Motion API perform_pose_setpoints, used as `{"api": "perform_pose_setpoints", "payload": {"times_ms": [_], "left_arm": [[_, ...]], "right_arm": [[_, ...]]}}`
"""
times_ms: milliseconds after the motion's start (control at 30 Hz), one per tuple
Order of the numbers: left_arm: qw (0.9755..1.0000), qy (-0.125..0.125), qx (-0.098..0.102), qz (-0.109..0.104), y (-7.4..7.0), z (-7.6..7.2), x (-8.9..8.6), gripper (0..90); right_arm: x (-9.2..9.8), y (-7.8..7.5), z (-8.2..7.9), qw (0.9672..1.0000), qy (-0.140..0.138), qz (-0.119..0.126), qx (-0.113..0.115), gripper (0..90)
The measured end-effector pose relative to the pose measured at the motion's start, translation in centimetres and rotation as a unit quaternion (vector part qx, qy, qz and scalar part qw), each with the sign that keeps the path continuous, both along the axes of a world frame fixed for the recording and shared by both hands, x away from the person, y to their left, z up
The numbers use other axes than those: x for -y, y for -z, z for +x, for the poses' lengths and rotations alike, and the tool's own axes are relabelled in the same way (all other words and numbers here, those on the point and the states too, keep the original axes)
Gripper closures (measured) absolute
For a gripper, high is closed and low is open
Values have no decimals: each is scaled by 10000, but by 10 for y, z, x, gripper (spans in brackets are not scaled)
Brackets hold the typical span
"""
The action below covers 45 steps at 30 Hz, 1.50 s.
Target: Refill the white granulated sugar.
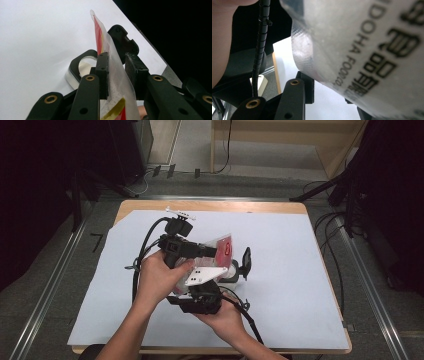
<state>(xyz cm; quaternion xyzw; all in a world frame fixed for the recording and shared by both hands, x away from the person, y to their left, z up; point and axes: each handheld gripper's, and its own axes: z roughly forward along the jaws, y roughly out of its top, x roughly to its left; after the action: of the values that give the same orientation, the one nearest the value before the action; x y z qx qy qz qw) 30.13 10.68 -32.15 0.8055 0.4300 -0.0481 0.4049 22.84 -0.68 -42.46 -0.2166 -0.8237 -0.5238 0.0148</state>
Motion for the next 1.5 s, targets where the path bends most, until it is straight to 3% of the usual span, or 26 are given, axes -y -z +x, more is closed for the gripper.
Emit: {"api": "perform_pose_setpoints", "payload": {"times_ms": [1500], "left_arm": [[10000, 26, 27, -17, 0, 0, 1, 731]], "right_arm": [[0, 0, -1, 10000, 29, -2, 37, 666]]}}
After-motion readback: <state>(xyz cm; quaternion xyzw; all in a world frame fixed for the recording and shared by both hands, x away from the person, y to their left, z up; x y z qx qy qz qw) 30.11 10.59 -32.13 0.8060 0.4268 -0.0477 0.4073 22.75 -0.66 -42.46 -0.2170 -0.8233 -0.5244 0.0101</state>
